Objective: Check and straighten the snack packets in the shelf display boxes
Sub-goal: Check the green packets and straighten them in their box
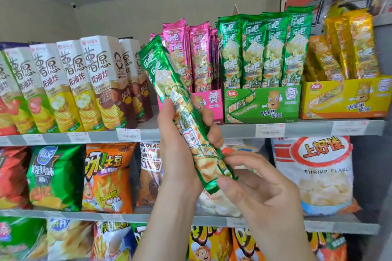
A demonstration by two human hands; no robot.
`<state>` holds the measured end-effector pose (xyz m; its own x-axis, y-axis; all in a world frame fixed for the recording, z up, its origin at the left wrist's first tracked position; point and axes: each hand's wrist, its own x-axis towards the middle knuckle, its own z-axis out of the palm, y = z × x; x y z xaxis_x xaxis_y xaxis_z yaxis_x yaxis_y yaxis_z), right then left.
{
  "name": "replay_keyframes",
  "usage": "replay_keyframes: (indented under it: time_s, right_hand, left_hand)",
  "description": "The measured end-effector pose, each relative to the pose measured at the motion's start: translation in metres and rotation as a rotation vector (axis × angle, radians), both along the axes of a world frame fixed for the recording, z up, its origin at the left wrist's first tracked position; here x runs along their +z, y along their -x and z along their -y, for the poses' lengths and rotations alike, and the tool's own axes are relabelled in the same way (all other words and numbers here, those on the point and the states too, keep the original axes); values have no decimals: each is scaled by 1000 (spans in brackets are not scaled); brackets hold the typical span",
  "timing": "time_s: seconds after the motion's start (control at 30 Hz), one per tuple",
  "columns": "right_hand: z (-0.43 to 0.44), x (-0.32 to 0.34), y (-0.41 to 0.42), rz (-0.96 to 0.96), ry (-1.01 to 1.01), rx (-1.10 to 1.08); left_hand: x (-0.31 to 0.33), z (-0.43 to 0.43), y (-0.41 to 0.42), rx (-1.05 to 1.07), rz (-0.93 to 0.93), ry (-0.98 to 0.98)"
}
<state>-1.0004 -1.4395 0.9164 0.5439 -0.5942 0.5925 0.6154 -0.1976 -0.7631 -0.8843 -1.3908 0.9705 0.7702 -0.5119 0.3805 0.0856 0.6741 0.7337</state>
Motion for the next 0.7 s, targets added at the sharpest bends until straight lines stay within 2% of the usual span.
replay_keyframes:
  time_s: [0.07,0.17,0.23,0.3,0.37,0.47,0.53,0.6,0.7]
  right_hand:
    - [4,3,2,-42,-68,64]
    - [14,7,7,-33,-55,-14]
    - [24,6,10,3,-58,-41]
    - [37,5,14,7,-42,-73]
    - [52,10,21,-3,-7,-104]
    - [78,31,36,-142,151,-73]
    - [93,56,45,-213,282,-41]
    - [106,86,51,-164,312,16]
    - [125,131,53,-85,405,30]
  left_hand:
    - [1,4,-2,155,6,-56]
    - [14,8,-1,22,96,-18]
    - [33,9,-4,135,173,-15]
    - [57,8,-8,278,337,-2]
    - [80,8,-8,312,561,37]
    - [105,20,-4,347,901,34]
    - [119,33,7,273,957,25]
    - [130,48,20,210,990,7]
    - [147,73,42,238,1161,-19]
